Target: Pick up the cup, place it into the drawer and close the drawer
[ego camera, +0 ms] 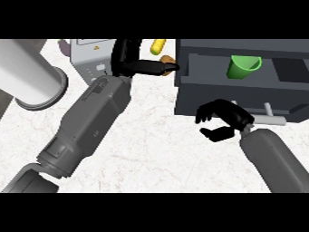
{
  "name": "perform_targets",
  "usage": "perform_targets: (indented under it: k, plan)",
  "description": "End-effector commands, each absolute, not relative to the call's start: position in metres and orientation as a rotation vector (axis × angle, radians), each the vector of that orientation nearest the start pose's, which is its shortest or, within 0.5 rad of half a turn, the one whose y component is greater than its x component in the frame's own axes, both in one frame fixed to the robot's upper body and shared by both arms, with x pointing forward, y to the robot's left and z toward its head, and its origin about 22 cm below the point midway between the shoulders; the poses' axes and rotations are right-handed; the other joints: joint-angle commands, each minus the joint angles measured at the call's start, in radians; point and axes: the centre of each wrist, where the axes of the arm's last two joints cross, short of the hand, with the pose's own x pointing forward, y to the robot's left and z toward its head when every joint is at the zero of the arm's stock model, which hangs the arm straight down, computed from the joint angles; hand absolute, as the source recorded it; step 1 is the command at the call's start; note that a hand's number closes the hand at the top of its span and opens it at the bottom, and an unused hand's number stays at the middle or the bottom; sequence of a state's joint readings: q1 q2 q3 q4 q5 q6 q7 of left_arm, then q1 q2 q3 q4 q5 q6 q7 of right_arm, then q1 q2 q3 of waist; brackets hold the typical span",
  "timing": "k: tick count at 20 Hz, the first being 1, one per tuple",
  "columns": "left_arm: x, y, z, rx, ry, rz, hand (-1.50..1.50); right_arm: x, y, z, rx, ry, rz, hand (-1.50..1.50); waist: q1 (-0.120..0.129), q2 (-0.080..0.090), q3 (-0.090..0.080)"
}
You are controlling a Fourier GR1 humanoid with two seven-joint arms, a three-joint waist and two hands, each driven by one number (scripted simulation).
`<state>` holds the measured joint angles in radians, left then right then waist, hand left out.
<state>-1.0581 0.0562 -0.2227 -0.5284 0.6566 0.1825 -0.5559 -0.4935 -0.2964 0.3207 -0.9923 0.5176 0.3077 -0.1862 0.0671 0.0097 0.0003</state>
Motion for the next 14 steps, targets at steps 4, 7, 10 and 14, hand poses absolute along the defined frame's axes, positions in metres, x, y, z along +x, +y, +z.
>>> perform_targets:
  k: [4, 7, 10, 14]
  plan:
    - [0.424, 0.135, 0.066, -0.369, -1.900, 0.061, -1.50, 0.390, -0.243, 0.009, -0.195, -1.461, 1.116, 1.50, 0.057, 0.005, 0.004]
    - [0.423, 0.136, 0.071, -0.380, -1.905, 0.093, -1.50, 0.408, -0.258, 0.029, -0.250, -1.525, 1.033, 1.50, 0.067, 0.014, 0.005]
    - [0.423, 0.147, 0.072, -0.384, -1.909, 0.059, -1.50, 0.422, -0.272, 0.049, -0.317, -1.559, 0.978, 1.50, 0.087, 0.026, 0.006]
    - [0.422, 0.140, 0.077, -0.401, -1.903, 0.060, -1.50, 0.437, -0.275, 0.078, -0.361, -1.567, 0.903, 1.50, 0.106, 0.026, 0.006]
